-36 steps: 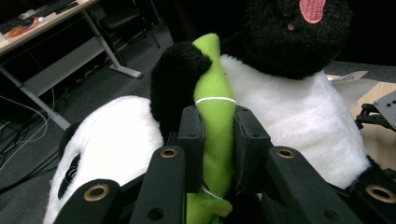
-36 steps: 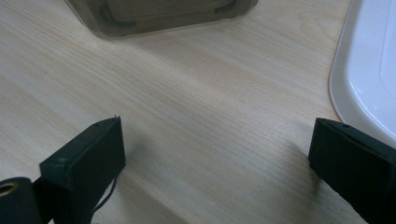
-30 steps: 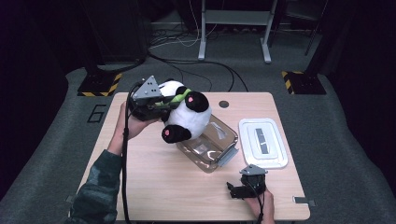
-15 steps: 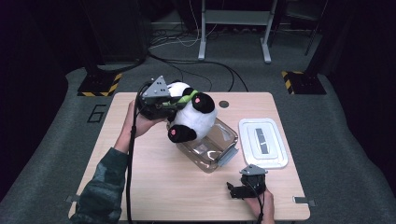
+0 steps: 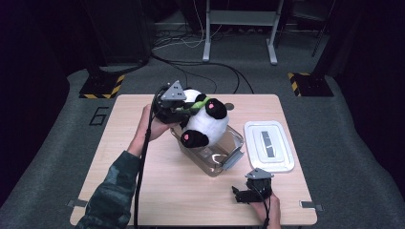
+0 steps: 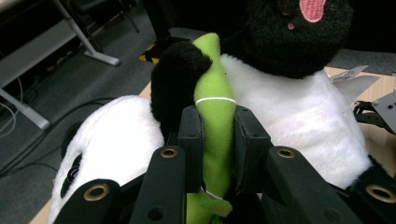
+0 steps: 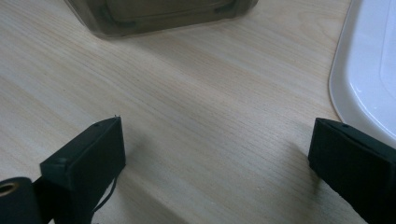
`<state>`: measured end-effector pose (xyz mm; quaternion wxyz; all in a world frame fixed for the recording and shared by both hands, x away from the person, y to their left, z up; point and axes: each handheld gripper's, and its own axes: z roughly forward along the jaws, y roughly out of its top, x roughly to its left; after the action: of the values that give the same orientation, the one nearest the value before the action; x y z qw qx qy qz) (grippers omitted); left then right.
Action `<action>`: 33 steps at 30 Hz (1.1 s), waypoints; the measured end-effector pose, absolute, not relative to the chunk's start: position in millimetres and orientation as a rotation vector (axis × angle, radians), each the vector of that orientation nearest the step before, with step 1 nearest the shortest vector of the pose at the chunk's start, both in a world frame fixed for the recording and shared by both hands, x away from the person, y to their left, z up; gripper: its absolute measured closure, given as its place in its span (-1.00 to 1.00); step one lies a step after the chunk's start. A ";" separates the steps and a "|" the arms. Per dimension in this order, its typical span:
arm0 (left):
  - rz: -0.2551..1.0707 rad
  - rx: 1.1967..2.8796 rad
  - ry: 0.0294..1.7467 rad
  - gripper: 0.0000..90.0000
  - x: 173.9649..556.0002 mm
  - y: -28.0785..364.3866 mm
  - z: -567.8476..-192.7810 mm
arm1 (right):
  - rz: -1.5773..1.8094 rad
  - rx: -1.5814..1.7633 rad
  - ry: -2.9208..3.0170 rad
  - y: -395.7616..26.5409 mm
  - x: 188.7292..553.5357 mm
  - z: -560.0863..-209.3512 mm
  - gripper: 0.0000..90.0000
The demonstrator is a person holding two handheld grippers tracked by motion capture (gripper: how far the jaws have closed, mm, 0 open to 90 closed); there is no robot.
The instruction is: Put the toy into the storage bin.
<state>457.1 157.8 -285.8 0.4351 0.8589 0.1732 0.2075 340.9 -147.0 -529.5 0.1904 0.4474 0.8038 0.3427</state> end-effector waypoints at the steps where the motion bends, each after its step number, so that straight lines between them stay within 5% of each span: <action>1: 0.513 2.145 0.431 0.68 457.6 156.1 -287.7 | 0.967 1.259 2.259 -146.8 340.8 -529.5 -0.93; 33: 0.426 2.327 0.413 0.67 460.8 105.8 -318.7 | 0.956 1.239 2.266 -148.1 341.2 -529.6 -0.93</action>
<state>460.8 105.8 -318.7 0.3617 0.9034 0.1604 0.1653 341.2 -148.1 -529.6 0.1928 0.4415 0.8074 0.3406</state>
